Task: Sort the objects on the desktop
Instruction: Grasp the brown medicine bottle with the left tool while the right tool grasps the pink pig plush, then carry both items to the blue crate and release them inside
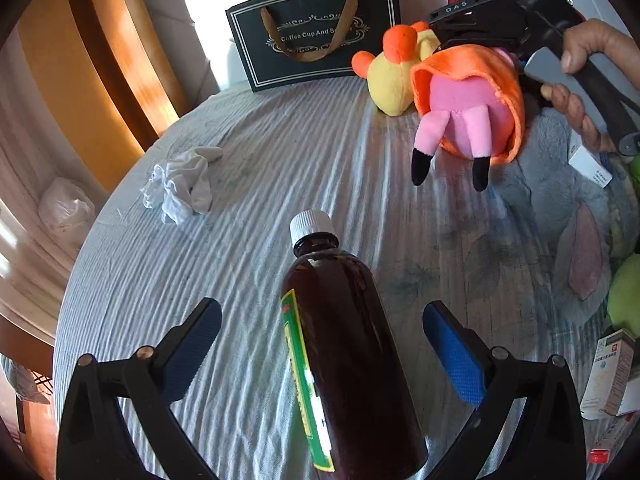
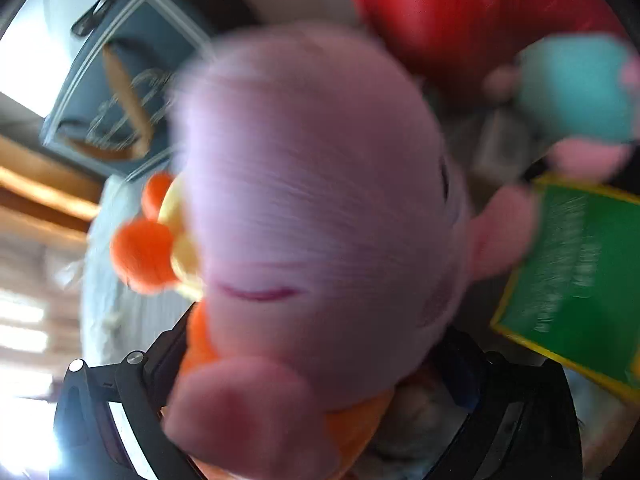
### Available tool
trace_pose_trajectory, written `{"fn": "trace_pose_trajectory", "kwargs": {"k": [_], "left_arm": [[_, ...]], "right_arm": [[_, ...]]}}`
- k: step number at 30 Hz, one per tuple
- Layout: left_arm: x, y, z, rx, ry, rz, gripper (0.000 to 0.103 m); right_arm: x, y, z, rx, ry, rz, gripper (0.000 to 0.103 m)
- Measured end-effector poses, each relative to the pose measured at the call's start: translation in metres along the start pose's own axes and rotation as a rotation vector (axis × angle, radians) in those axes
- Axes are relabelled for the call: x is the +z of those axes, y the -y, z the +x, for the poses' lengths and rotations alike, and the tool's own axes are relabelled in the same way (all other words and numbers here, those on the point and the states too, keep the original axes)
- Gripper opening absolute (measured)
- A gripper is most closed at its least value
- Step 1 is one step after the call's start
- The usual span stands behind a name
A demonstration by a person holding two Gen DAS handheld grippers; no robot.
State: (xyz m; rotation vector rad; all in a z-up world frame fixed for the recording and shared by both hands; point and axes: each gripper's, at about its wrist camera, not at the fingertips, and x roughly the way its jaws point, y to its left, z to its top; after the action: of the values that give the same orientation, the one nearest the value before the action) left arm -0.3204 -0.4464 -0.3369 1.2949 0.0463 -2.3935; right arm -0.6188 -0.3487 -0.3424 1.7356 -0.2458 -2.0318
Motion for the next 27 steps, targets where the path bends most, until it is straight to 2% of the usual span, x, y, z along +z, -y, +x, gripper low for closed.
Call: {"fn": "trace_pose_trajectory", "kwargs": {"k": [1,2,4,6,10,12,14,17,21,24,27], "left_arm": [[0.000,0.001,0.002,-0.015,-0.006,0.007,0.090],[-0.001,0.003,0.005,-0.035,-0.016,0.010,0.084],[-0.004,0.004,0.014,-0.071,-0.053,0.010,0.061],[-0.007,-0.004,0.016,-0.136,-0.051,-0.044,0.054],[-0.009,-0.010,0.016,-0.149,-0.063,-0.048,0.053],[-0.009,-0.011,0.003,-0.150,-0.033,-0.036,0.053],[-0.006,-0.012,-0.014,-0.140,0.000,-0.013,0.053],[0.008,-0.009,-0.057,-0.139,0.089,0.031,0.053],[0.044,0.011,-0.131,-0.167,0.265,0.114,0.053],[0.063,0.048,-0.196,-0.228,0.403,0.198,0.053],[0.081,0.101,-0.255,-0.333,0.522,0.304,0.053]], "right_arm": [[-0.003,0.000,-0.006,0.008,0.024,-0.017,0.080],[-0.006,-0.003,-0.015,0.037,0.043,-0.048,0.078],[-0.017,-0.014,-0.039,0.080,0.108,-0.123,0.071],[-0.032,-0.028,-0.069,0.098,0.185,-0.216,0.071],[-0.062,-0.043,-0.128,0.153,0.320,-0.319,0.071],[-0.076,-0.046,-0.157,0.183,0.373,-0.355,0.071],[-0.094,-0.047,-0.188,0.169,0.451,-0.407,0.071],[-0.115,-0.040,-0.231,0.176,0.529,-0.433,0.071],[-0.150,-0.011,-0.309,0.154,0.659,-0.399,0.071],[-0.191,0.016,-0.383,0.092,0.791,-0.365,0.071],[-0.238,0.046,-0.454,0.015,0.918,-0.322,0.072]]}}
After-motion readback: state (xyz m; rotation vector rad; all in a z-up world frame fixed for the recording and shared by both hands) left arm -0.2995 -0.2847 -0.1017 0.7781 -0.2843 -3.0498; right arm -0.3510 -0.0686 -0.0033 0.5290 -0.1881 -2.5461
